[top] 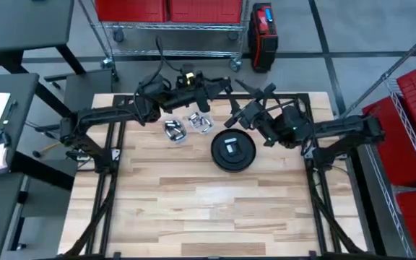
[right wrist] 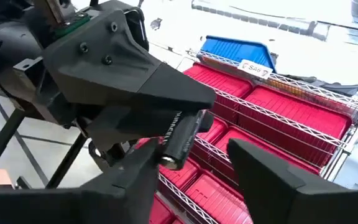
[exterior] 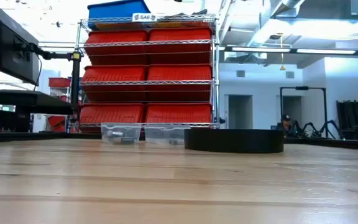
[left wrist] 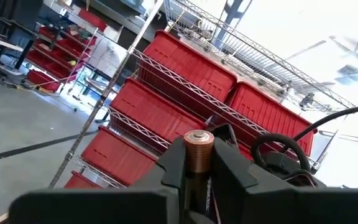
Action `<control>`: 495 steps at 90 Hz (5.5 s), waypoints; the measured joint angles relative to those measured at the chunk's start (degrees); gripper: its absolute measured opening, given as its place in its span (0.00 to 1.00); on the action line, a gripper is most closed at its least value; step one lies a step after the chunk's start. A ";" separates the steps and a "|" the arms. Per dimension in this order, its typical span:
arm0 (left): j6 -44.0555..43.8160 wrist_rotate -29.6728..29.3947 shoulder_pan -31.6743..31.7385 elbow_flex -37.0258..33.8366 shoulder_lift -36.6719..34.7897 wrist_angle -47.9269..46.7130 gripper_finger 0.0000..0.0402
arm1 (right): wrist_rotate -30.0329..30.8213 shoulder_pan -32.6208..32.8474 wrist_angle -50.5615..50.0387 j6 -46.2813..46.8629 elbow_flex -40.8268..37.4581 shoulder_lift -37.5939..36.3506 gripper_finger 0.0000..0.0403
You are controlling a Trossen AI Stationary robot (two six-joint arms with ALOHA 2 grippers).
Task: Insert battery
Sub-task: Insert the black battery into the wall clock
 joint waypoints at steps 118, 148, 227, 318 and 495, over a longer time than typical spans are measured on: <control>4.15 -0.01 0.04 0.04 -0.13 -5.52 0.14 | 1.73 -0.02 -3.52 -0.33 -0.02 -0.15 0.09; 11.32 0.47 1.11 -0.17 -0.35 -6.34 0.27 | 2.92 -0.02 -3.47 -0.26 0.02 -1.29 0.09; 31.91 0.16 2.28 -1.95 11.77 -61.27 0.39 | 21.09 7.90 -51.64 41.56 0.08 -18.24 0.09; 9.75 3.08 -11.28 -1.84 22.45 -59.12 0.33 | -10.17 9.21 -99.57 89.21 -0.04 -9.34 0.09; 34.83 5.07 -1.96 1.12 18.69 -77.18 0.19 | -27.88 5.87 -69.29 106.07 -10.03 10.62 0.09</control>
